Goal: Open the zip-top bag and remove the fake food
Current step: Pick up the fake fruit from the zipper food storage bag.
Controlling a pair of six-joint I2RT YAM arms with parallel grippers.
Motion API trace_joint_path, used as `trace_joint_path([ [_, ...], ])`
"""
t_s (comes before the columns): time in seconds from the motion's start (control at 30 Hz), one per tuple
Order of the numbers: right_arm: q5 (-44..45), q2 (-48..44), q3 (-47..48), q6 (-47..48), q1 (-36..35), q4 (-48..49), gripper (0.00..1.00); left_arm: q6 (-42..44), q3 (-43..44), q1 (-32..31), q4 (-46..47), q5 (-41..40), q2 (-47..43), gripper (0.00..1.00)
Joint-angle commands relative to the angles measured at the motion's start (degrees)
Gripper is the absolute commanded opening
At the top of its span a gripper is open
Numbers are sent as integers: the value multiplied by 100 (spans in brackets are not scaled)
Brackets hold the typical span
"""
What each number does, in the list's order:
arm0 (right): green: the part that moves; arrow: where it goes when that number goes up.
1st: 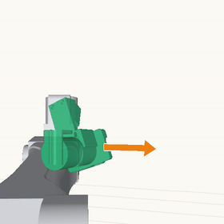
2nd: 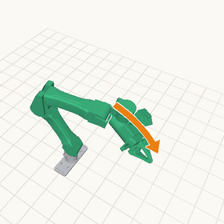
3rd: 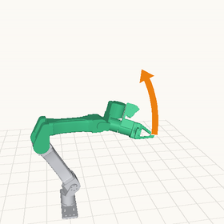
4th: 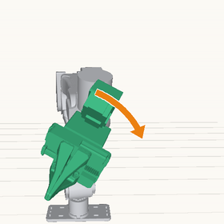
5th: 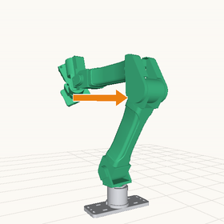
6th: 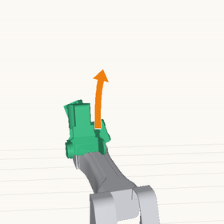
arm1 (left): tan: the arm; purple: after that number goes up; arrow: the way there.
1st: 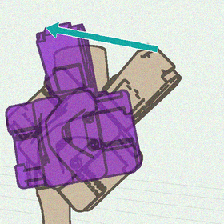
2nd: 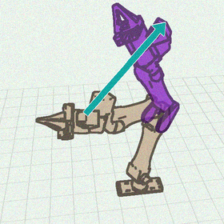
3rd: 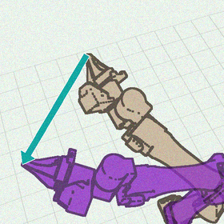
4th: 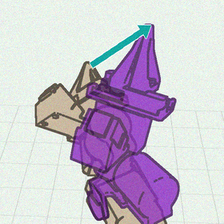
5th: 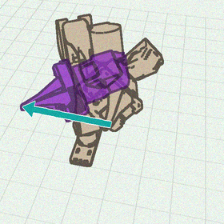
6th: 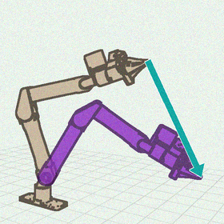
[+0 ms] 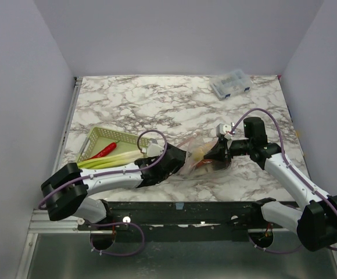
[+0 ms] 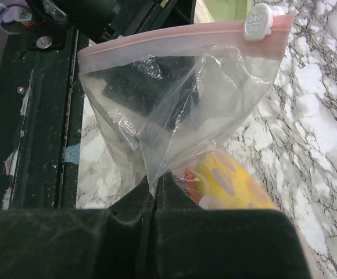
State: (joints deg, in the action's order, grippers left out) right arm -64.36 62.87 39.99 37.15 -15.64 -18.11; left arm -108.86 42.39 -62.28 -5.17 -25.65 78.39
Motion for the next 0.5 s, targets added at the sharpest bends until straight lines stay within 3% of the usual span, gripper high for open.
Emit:
trace_joint_path([
  [0.0, -77, -100, -14, 85, 28, -115, 0, -326, 292, -30, 174, -314, 342, 53],
  [0.2, -95, -97, -10, 82, 27, -108, 0, -266, 428, -106, 276, -320, 532, 52],
  [0.3, -82, -115, -26, 41, 30, -62, 0, -206, 450, -239, 82, -501, 451, 42],
  [0.47, -98, -112, -20, 25, 30, -52, 0, -182, 318, -426, -32, -730, 248, 38],
])
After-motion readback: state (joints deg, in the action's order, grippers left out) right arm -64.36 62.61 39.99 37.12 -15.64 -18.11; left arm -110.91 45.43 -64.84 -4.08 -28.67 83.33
